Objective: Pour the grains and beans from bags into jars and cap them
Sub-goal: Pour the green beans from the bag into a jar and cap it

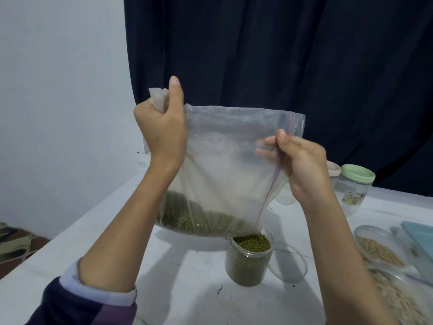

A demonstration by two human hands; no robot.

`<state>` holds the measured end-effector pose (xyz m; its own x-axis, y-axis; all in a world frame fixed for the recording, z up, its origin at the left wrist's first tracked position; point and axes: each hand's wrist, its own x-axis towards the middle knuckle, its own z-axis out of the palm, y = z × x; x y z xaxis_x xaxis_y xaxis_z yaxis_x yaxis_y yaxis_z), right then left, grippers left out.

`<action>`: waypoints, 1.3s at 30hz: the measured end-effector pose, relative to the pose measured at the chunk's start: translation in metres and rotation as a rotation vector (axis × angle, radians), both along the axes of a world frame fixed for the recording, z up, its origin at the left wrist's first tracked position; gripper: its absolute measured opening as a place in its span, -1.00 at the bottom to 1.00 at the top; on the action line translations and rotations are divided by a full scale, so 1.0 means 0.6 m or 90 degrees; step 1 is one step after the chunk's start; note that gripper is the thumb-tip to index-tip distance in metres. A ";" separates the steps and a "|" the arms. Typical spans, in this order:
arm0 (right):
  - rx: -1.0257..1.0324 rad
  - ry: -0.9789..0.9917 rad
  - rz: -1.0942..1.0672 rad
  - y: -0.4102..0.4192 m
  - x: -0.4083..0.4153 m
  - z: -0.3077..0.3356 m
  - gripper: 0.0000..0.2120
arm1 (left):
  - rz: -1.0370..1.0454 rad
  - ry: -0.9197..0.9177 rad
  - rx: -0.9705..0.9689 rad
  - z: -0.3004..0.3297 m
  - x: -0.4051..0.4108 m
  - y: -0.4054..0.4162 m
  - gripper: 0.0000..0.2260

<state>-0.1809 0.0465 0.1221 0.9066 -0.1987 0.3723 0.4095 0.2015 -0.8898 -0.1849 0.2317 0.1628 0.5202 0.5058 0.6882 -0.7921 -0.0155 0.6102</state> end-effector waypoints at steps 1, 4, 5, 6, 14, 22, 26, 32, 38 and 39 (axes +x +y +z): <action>0.003 0.003 0.001 0.000 -0.004 0.001 -0.78 | 0.000 -0.002 -0.002 0.001 0.001 0.000 -0.40; 0.008 0.020 0.010 0.003 -0.011 -0.001 -0.77 | 0.002 -0.002 0.005 0.005 0.002 0.003 -0.36; 0.014 0.027 0.016 0.005 -0.012 -0.002 -0.76 | 0.004 -0.002 0.005 0.006 0.002 0.004 -0.36; 0.019 0.032 0.021 0.007 -0.011 -0.003 -0.76 | 0.005 -0.006 0.005 0.007 0.001 0.005 -0.36; 0.038 0.018 0.029 0.031 0.006 -0.003 -0.77 | 0.039 -0.036 0.000 0.010 -0.006 0.020 -0.47; 0.024 0.009 0.029 0.039 0.009 -0.002 -0.77 | 0.041 -0.036 0.004 0.009 -0.005 0.027 -0.43; 0.009 -0.009 0.004 0.034 0.006 0.002 -0.77 | 0.041 -0.029 0.001 0.007 0.002 0.021 -0.47; 0.025 0.000 0.011 0.033 0.006 -0.004 -0.77 | 0.039 -0.028 0.014 0.009 0.010 0.021 -0.47; 0.034 0.000 0.012 0.033 0.009 -0.009 -0.77 | 0.037 -0.028 0.017 0.014 0.012 0.020 -0.48; 0.033 -0.002 0.010 0.032 0.010 -0.008 -0.77 | 0.038 -0.026 0.016 0.014 0.013 0.020 -0.48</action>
<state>-0.1752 0.0655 0.1175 0.9085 -0.2030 0.3653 0.4092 0.2542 -0.8763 -0.1774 0.2438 0.1714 0.4604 0.5177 0.7212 -0.8140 -0.0779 0.5756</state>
